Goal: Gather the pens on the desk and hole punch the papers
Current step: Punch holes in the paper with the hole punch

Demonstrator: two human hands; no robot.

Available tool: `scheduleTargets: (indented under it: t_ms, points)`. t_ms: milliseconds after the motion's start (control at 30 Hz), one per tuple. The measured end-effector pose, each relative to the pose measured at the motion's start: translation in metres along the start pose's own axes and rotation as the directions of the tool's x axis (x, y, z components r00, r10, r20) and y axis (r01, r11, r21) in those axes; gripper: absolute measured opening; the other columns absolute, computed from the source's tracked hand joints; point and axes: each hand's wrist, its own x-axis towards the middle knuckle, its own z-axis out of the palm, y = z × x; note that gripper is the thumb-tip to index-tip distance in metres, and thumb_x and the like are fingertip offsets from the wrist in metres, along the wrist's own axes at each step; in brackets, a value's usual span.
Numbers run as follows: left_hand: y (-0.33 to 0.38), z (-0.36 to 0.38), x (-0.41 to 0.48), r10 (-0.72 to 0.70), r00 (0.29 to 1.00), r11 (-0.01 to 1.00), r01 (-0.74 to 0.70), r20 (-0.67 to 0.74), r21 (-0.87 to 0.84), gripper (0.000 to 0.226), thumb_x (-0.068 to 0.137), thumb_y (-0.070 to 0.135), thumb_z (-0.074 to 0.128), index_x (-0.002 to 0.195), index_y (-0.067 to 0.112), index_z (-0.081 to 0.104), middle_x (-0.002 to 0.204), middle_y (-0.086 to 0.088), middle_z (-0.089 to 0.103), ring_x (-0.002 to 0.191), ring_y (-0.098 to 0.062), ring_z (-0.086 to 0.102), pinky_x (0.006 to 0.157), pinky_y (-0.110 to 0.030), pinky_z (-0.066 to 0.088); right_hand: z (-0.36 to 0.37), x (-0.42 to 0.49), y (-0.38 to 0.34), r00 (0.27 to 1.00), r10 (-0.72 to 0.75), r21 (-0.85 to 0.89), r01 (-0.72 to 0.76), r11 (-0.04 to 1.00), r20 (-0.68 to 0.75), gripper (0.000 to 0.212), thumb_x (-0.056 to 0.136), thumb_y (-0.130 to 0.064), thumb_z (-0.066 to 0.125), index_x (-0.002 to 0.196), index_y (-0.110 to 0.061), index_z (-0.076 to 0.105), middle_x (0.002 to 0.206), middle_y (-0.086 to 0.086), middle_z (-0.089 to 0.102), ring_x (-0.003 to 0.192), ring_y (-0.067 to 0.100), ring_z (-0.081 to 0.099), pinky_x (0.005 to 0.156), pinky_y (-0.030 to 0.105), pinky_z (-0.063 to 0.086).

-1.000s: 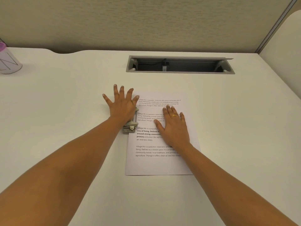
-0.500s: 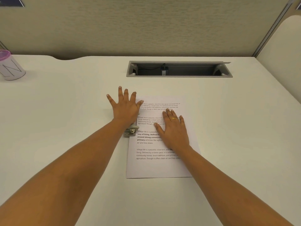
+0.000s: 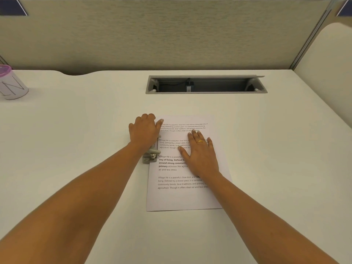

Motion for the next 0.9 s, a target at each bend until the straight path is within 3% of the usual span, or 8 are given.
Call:
scheduleTargets:
  t_ms: [100,233,333,400,500,567,667,900]
  points:
    - [-0.001,-0.006,0.0,-0.089,0.996,0.974,0.086,-0.007,-0.207,0.042,0.095,0.042,0.039,0.118,0.011,0.056,0.122,-0.009,0.059,0.114,-0.028,0.052,0.091,-0.039,0.038,0.0,0.0,0.0,1.0,0.0,0.003,0.0,1.0,-0.005,0.067,0.094,-0.055,0.025,0.147,-0.013,0.023,0.157,0.004,0.02,0.146,0.016,0.012,0.118,0.039,0.003]
    - [-0.009,-0.012,-0.007,-0.221,0.975,0.842,0.211,0.038,-0.497,0.034,0.089,0.037,0.055,0.1,0.007,0.064,0.109,-0.01,0.066,0.103,-0.027,0.058,0.078,-0.029,0.039,0.001,0.0,0.001,1.0,0.0,0.004,0.0,1.0,-0.005,0.067,0.094,-0.055,0.024,0.147,-0.013,0.023,0.157,0.003,0.02,0.146,0.016,0.012,0.118,0.039,0.003]
    - [-0.021,-0.014,-0.018,-0.322,0.937,0.717,0.337,0.139,-0.61,0.038,0.08,0.04,0.066,0.1,0.007,0.063,0.111,-0.012,0.064,0.102,-0.028,0.06,0.083,-0.032,0.048,0.001,0.001,0.001,1.0,-0.001,-0.005,0.001,1.0,-0.001,0.067,0.094,-0.054,0.024,0.147,-0.014,0.022,0.157,0.003,0.019,0.146,0.015,0.011,0.118,0.039,0.003]
    - [-0.028,-0.015,-0.024,-0.365,0.906,0.621,0.408,0.213,-0.669,0.045,0.075,0.04,0.072,0.104,0.007,0.061,0.112,-0.013,0.063,0.093,-0.031,0.064,0.086,-0.041,0.053,0.001,0.001,0.001,1.0,0.001,-0.006,-0.001,1.0,0.003,0.067,0.094,-0.055,0.024,0.147,-0.014,0.022,0.157,0.003,0.019,0.146,0.015,0.011,0.118,0.039,0.003]
    - [-0.033,-0.018,-0.032,-0.371,0.886,0.528,0.447,0.277,-0.722,0.041,0.069,0.034,0.079,0.094,0.008,0.062,0.096,-0.015,0.065,0.066,-0.025,0.064,0.08,-0.043,0.057,0.001,0.001,0.001,1.0,0.001,0.005,-0.001,1.0,0.002,0.067,0.094,-0.055,0.025,0.147,-0.014,0.022,0.157,0.002,0.019,0.146,0.015,0.011,0.118,0.039,0.002]
    - [-0.033,-0.02,-0.035,-0.364,0.881,0.507,0.46,0.303,-0.729,0.027,0.067,0.028,0.082,0.076,0.011,0.063,0.081,-0.011,0.064,0.06,-0.021,0.06,0.077,-0.04,0.058,0.001,0.001,0.001,1.0,0.0,0.004,0.0,1.0,-0.002,0.067,0.094,-0.055,0.025,0.147,-0.014,0.022,0.157,0.002,0.019,0.146,0.015,0.011,0.118,0.038,0.002]
    - [-0.031,-0.023,-0.036,-0.357,0.876,0.495,0.471,0.323,-0.73,0.021,0.067,0.017,0.082,0.069,0.015,0.061,0.081,-0.011,0.064,0.063,-0.021,0.06,0.066,-0.032,0.056,0.0,0.0,0.001,1.0,0.001,0.008,-0.001,1.0,-0.006,0.067,0.094,-0.054,0.025,0.147,-0.014,0.022,0.157,0.002,0.02,0.146,0.015,0.011,0.118,0.038,0.002]
    - [-0.035,-0.027,-0.036,-0.362,0.871,0.469,0.479,0.333,-0.742,0.022,0.067,0.004,0.079,0.084,0.006,0.066,0.09,-0.017,0.066,0.076,-0.028,0.064,0.07,-0.034,0.056,0.0,0.0,0.001,1.0,0.003,0.01,-0.003,1.0,0.001,0.067,0.094,-0.054,0.026,0.147,-0.014,0.022,0.157,0.002,0.019,0.146,0.014,0.011,0.118,0.038,0.002]
